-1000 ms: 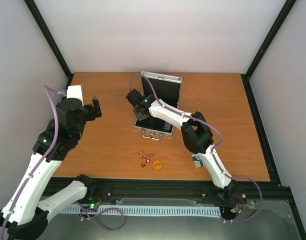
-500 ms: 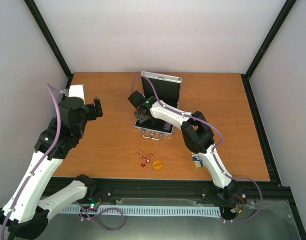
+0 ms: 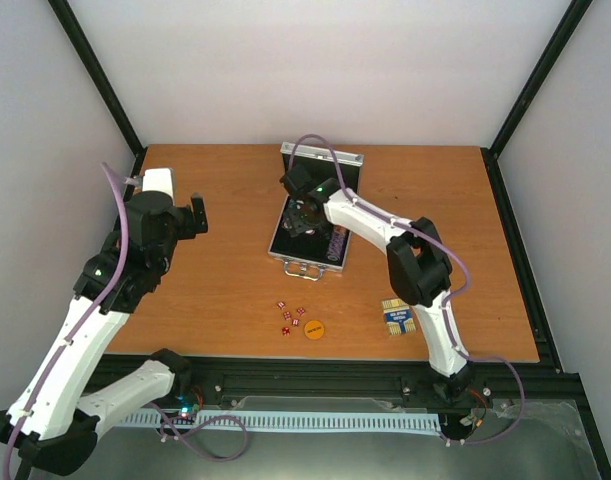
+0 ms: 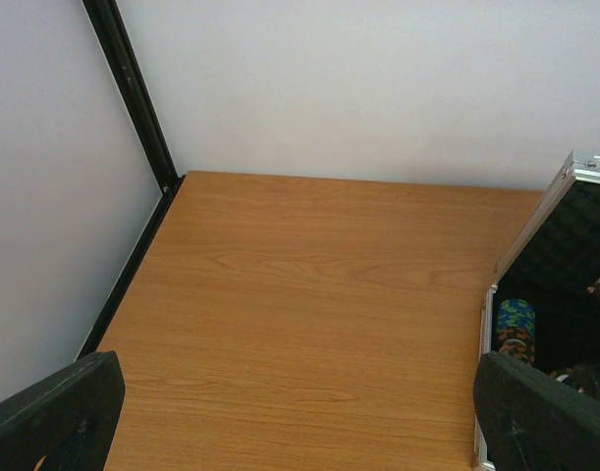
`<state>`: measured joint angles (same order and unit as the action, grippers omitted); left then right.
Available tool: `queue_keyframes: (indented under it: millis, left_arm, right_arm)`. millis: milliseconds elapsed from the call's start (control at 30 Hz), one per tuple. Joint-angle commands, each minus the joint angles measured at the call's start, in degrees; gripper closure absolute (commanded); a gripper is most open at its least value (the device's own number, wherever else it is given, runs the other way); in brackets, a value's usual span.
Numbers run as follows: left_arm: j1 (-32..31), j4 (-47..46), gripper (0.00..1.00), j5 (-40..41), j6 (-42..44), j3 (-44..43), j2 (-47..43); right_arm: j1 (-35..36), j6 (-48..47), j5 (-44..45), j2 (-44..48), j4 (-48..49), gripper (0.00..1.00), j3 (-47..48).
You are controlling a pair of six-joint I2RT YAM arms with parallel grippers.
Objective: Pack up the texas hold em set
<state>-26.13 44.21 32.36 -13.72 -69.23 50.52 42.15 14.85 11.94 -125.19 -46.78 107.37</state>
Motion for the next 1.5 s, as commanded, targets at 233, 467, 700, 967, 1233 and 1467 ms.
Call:
queue_keyframes:
  millis: [233,467,700,967,1233,1467]
  left_arm:
    - [0.20,-0.34,0.00,-0.47,-0.58,-1.34,1.19]
    - [0.20,-0.26,0.00,-1.01,-1.11,-1.77,1.90]
    - [0.20,-0.10,0.00,-1.12,-1.11,-2.11,1.95]
    - [0.20,-0.31,0.00,-1.34,-1.07,-2.09,2.01]
    - [0.20,-0.30,0.00,-1.03,-0.81,-1.79,1.84]
    - [0.20,-0.35,0.00,-1.03,-0.86,-1.78,1.84]
  right_arm:
    - [-5.14,-1.61,-10.74,0.23,2.07,0.25,-1.82]
    - [-6.03,-2.88,-15.57,-1.49,2.14,0.30,-2.38]
    - [-6.03,-1.88,-15.59,-1.85,1.85,0.30,-2.92]
    - [-5.94,-0.54,-13.25,-2.71,1.16,0.26,-2.88]
    - [-5.94,1.29,-11.11,-4.41,1.51,0.26,-2.45]
    - [-5.85,2.39,-9.90,-5.31,2.51,0.26,-2.45]
